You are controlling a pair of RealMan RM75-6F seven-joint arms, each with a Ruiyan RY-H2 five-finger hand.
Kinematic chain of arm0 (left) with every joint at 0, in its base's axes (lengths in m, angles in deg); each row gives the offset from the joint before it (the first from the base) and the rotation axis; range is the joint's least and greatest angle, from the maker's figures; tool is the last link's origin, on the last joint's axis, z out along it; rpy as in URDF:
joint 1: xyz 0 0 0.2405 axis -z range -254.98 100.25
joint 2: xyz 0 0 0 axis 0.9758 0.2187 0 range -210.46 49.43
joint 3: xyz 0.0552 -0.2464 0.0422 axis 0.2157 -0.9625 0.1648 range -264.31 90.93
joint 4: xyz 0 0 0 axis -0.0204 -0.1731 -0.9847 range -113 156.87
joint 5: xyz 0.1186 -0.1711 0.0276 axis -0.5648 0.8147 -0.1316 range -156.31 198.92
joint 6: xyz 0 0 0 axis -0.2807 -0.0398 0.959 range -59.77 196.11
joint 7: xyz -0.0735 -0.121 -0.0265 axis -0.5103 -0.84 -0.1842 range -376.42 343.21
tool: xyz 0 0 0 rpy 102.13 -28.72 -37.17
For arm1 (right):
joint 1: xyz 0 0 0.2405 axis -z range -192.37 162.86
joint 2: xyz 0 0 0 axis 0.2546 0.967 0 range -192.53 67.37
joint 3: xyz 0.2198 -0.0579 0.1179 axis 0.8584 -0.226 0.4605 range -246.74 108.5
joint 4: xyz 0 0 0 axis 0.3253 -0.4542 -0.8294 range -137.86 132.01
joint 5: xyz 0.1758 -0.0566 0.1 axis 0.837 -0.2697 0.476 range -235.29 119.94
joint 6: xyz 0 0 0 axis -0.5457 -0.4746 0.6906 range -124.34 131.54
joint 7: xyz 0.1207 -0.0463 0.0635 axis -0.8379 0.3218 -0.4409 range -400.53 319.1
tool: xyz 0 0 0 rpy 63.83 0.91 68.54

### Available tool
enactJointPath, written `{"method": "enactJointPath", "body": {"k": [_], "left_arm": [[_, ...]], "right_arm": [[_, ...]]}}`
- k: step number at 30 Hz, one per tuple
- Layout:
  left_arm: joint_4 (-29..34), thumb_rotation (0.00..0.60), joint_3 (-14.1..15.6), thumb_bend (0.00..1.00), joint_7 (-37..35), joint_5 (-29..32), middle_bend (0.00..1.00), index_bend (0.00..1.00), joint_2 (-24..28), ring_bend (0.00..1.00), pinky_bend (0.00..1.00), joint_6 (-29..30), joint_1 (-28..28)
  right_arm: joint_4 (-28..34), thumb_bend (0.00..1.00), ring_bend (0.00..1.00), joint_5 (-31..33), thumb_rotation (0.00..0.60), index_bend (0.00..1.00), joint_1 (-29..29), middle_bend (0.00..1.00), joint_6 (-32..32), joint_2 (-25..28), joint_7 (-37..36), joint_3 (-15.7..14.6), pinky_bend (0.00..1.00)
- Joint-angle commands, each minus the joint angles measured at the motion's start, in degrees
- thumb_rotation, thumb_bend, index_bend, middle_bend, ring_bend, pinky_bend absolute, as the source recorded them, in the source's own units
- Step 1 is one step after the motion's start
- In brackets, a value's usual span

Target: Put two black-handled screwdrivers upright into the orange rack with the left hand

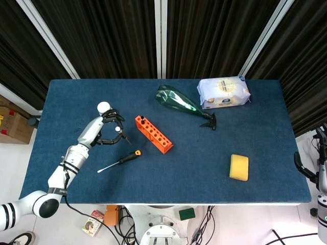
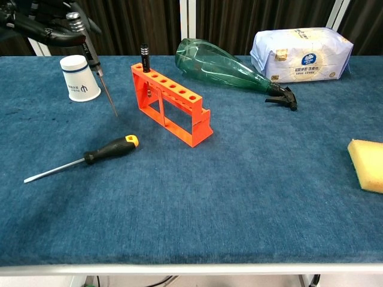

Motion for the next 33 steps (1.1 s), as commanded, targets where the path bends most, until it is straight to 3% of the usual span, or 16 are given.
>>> {"method": "enactJointPath", "body": {"k": [1,11,23,33], "left_arm": [[1.0,0.600,-0.1,0.34,1.7,0.5,0.32,0.64,0.0,0.09,0.20,0.4,1.0],[5.9,0.600,-3.3,0.35,10.6,6.8,0.32,0.65,1.8,0.09,0.20,0.6,6.3],[9.6,0.600,-7.9,0.35,19.9,22.5,0.32,0.65,3.2,0.09,0.20,0.9,15.8],[7.1,0.600,-6.9,0.35,24.1,29.5,0.32,0.65,0.5,0.09,0.20,1.8,21.6]], "right_arm": [[0.1,0.39,0.00,0.0,0.600,0.00,0.1,0.00,0.1,0.1,-0.1,0.0,0.00],[0.4,0.39,0.00,-0.2,0.600,0.00,0.4,0.00,1.0,0.6,-0.8,0.2,0.00],[-0.4,0.39,0.00,0.6,0.600,0.00,0.6,0.00,1.0,0.6,-2.5,0.6,0.00],[-1.7,0.39,0.00,1.2,0.600,0.00,0.6,0.00,0.7,0.2,-4.1,0.7,0.00]]}}
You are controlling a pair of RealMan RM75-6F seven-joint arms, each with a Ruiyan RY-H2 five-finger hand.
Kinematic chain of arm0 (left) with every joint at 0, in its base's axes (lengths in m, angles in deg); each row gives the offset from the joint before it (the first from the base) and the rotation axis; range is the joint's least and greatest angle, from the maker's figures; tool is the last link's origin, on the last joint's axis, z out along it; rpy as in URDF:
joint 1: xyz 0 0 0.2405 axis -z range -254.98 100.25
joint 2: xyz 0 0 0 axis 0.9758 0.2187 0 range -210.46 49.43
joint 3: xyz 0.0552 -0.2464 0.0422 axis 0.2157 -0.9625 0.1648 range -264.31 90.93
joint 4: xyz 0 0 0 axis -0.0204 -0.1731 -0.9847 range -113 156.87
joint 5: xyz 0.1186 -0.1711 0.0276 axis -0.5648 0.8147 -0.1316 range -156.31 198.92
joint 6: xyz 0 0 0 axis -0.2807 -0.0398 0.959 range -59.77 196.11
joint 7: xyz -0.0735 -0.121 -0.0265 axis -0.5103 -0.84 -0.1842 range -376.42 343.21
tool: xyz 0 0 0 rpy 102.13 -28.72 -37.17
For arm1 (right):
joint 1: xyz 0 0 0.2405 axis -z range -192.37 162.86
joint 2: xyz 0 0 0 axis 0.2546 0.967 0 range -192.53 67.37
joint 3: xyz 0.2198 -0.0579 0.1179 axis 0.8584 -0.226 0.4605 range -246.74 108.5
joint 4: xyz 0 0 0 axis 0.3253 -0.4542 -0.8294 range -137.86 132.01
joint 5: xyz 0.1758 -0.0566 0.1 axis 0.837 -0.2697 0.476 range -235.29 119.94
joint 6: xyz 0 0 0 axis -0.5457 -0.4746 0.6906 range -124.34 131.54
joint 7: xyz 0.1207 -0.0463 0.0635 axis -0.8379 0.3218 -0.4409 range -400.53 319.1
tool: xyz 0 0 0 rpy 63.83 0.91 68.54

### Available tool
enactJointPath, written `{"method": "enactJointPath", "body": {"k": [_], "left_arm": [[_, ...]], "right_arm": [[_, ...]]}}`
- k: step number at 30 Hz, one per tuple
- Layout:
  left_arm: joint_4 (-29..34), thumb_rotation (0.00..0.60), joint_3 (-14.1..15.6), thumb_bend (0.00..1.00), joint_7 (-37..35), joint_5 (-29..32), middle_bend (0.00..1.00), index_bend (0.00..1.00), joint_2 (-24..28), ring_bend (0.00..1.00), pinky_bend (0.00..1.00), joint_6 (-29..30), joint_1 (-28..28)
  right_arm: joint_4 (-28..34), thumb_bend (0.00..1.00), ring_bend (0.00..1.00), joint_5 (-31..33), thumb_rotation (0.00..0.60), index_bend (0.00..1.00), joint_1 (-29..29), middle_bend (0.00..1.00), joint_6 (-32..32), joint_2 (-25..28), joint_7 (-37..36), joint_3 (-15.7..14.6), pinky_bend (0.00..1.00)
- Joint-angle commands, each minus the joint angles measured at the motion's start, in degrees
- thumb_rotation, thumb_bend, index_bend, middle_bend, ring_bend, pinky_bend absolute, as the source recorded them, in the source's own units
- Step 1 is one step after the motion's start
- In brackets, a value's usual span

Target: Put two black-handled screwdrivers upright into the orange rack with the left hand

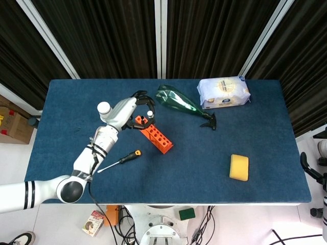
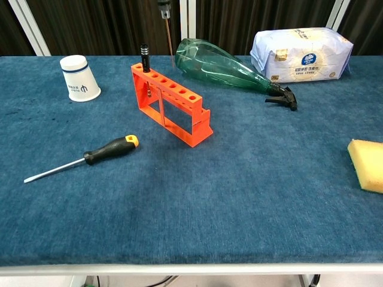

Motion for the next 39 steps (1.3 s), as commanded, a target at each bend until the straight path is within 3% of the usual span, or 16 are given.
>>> {"method": "enactJointPath", "body": {"k": [1,28,39], "left_arm": [[-1.2,0.600,0.7,0.35,0.6,1.1,0.32,0.65,-0.8,0.09,0.20,0.1,0.9],[-4.8,0.600,4.1,0.35,-2.8,0.0,0.31,0.65,-0.8,0.09,0.19,-1.6,0.3],[-8.0,0.600,6.2,0.35,-2.5,-1.6,0.24,0.64,-4.1,0.09,0.19,-1.4,0.6]], "right_arm": [[-0.2,0.39,0.00,0.1,0.600,0.00,0.1,0.00,0.1,0.0,-0.4,0.1,0.00],[-1.1,0.38,0.00,0.3,0.600,0.00,0.0,0.00,-0.4,-0.3,-0.2,0.0,0.00],[-1.3,0.38,0.00,0.4,0.600,0.00,0.1,0.00,-0.6,-0.5,-0.1,-0.1,0.00]]}}
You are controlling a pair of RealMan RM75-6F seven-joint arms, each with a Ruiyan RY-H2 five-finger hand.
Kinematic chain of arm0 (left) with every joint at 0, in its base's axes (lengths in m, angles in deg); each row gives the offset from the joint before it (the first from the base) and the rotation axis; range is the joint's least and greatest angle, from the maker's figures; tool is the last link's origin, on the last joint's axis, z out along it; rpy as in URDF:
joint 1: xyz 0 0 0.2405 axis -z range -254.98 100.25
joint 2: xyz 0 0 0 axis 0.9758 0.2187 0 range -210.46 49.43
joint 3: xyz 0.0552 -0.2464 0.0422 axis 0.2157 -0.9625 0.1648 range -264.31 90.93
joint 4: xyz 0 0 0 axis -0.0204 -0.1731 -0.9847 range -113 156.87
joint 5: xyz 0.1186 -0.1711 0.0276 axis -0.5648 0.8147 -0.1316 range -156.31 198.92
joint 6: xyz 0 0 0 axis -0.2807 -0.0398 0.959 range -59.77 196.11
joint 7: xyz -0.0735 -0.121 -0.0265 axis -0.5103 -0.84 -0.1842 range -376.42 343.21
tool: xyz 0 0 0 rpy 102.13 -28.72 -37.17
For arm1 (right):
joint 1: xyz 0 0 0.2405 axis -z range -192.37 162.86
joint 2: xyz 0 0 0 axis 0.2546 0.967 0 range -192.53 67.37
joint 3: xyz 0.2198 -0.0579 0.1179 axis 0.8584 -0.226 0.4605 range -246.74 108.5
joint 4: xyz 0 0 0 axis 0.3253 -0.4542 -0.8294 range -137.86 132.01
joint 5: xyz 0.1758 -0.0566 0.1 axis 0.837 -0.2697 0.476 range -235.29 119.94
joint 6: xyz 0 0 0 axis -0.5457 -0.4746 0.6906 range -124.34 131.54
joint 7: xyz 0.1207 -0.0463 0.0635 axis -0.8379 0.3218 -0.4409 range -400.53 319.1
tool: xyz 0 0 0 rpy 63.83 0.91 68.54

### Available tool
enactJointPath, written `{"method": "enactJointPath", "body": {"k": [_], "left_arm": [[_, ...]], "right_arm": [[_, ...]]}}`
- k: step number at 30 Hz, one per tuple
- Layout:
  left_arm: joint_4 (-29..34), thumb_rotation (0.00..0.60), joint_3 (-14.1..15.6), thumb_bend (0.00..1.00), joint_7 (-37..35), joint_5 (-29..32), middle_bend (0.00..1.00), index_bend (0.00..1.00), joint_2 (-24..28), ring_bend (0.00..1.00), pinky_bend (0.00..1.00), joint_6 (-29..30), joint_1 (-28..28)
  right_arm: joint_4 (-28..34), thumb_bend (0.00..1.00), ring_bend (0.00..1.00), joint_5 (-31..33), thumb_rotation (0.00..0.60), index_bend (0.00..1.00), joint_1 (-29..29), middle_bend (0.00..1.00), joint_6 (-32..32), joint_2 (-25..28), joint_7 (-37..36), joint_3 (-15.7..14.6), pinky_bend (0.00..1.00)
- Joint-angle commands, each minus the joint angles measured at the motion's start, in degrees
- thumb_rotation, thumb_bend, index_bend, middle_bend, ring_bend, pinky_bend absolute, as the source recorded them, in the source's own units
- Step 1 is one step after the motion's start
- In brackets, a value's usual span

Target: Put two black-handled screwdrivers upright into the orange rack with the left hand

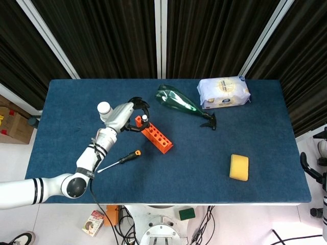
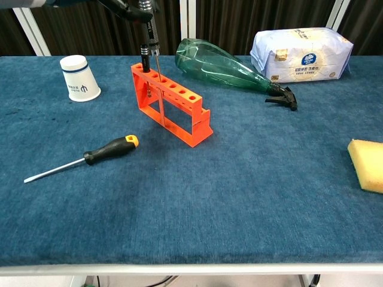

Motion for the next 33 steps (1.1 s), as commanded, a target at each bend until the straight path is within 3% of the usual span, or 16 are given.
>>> {"method": "enactJointPath", "body": {"k": [1,33], "left_arm": [[-1.0,0.600,0.4,0.35,-0.3,-0.6,0.24,0.64,-0.9,0.09,0.19,0.4,-0.1],[-7.8,0.600,2.5,0.36,2.3,-1.2,0.22,0.65,-7.4,0.08,0.19,-0.5,0.7]], "right_arm": [[0.0,0.38,0.00,0.1,0.600,0.00,0.0,0.00,-0.1,0.1,-0.1,0.0,0.00],[-1.4,0.38,0.00,1.0,0.600,0.00,-0.1,0.00,-1.0,-0.6,-0.9,0.1,0.00]]}}
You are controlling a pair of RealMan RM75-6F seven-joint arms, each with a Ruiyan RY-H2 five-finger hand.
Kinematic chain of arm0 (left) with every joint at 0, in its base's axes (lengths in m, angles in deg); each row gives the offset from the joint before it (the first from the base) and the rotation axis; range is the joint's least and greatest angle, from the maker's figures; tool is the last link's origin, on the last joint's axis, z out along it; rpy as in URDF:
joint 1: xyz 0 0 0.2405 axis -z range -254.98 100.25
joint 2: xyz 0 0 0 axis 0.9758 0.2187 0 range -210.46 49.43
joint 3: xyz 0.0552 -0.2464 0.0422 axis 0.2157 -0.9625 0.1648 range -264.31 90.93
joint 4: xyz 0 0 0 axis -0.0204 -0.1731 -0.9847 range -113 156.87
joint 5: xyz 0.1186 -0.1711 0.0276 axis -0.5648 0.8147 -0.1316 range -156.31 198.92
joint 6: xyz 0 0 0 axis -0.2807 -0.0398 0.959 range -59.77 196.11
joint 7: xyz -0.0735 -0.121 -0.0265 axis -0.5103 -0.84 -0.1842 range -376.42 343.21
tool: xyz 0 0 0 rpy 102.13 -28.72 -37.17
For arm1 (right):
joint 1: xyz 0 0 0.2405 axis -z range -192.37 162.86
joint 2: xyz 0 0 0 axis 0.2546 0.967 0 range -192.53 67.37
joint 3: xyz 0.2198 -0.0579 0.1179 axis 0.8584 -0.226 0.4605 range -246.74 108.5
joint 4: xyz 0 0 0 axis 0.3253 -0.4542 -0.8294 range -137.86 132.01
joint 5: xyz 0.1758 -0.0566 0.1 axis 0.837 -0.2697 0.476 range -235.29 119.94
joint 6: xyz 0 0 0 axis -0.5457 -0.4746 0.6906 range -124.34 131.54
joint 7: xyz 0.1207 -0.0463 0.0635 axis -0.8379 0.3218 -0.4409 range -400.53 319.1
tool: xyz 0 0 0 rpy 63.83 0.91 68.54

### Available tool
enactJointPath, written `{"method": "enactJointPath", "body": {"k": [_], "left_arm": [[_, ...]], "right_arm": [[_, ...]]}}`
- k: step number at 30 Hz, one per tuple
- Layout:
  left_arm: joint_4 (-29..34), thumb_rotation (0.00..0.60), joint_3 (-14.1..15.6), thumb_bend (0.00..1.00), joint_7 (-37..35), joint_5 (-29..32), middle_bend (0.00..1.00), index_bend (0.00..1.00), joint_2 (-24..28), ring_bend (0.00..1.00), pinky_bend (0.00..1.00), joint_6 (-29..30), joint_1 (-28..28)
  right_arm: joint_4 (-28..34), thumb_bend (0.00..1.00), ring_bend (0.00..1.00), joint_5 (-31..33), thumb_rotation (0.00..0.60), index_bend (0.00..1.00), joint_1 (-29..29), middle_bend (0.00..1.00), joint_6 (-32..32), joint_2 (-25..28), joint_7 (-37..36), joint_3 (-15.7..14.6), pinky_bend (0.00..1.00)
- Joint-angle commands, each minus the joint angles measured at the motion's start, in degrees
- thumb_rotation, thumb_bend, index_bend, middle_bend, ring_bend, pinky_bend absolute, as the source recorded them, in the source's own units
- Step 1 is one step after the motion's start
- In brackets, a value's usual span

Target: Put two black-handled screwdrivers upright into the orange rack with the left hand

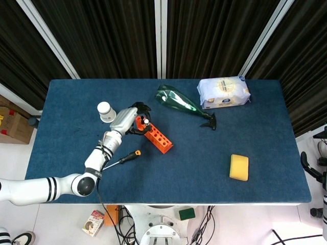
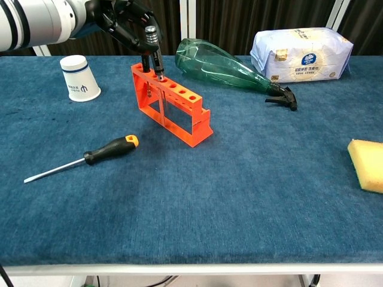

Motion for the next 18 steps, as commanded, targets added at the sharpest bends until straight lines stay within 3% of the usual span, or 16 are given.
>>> {"method": "enactJointPath", "body": {"k": [1,18], "left_arm": [[-0.3,0.600,0.2,0.36,0.4,0.1,0.21,0.65,-0.2,0.08,0.19,-0.2,0.1],[0.0,0.600,0.2,0.36,0.5,0.5,0.21,0.65,-0.2,0.07,0.19,-1.8,0.1]], "right_arm": [[-0.1,0.38,0.00,0.0,0.600,0.00,0.0,0.00,0.0,0.0,-0.1,0.0,0.00],[-0.5,0.39,0.00,0.2,0.600,0.00,-0.1,0.00,-0.2,0.0,-0.4,0.1,0.00]]}}
